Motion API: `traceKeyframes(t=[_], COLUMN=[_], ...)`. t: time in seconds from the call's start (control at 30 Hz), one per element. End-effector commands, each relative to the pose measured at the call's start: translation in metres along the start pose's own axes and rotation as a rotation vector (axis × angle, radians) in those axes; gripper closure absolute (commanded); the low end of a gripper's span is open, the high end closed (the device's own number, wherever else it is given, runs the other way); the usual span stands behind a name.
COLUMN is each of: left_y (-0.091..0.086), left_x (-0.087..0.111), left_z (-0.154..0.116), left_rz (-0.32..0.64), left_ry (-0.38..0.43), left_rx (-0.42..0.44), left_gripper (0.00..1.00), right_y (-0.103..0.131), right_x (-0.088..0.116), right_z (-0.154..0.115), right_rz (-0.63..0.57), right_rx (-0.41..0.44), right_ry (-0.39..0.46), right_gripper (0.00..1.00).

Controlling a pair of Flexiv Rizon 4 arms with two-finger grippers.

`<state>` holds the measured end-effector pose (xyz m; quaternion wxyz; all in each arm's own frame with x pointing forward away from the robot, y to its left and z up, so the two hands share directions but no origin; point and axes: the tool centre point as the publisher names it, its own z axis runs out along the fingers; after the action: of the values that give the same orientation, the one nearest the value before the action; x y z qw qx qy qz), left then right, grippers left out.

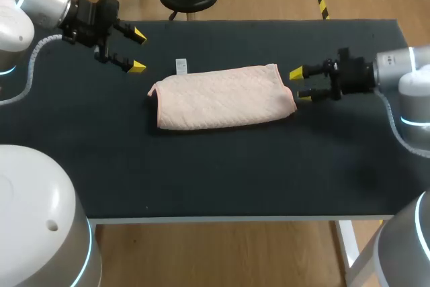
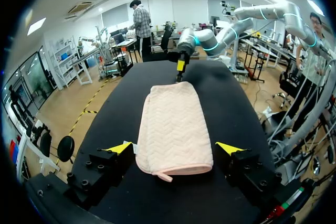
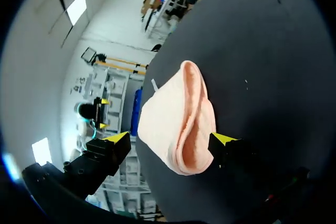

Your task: Fold the towel

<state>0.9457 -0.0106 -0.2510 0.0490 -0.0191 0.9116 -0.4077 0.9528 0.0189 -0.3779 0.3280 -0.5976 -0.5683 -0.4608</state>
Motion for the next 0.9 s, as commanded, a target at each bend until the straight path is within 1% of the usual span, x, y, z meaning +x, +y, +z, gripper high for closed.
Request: traceKeyframes(t=[0.03, 0.2, 0.47, 0.73, 0.9], left_y=[0.001, 0.001, 0.001, 0.001, 0.001], left_x=[0.0, 0.0, 0.0, 0.0, 0.0], left_z=[0.001, 0.001, 0.001, 0.001, 0.001], left_rz=[0.002, 0.002, 0.002, 0.002, 0.002], left_ry=[-0.002, -0.002, -0.002, -0.002, -0.002], left_rx=[0.003, 0.003, 0.003, 0.003, 0.003], left_gripper=[0.0, 0.0, 0.0, 0.0, 0.0], right_y=[0.006, 0.013, 0.025, 0.023, 0.021], right_x=[0.0, -0.006, -0.012, -0.019, -0.022], right_z=[0.002, 0.002, 0.006, 0.018, 0.028], right_rz=[0.244, 0.206, 0.162, 0.102, 0.087], right_rx=[0.071, 0.097, 0.14, 0.21, 0.228], right_ry=[-0.046, -0.078, -0.097, -0.116, -0.128], right_gripper=[0.0, 0.0, 0.0, 0.0, 0.0])
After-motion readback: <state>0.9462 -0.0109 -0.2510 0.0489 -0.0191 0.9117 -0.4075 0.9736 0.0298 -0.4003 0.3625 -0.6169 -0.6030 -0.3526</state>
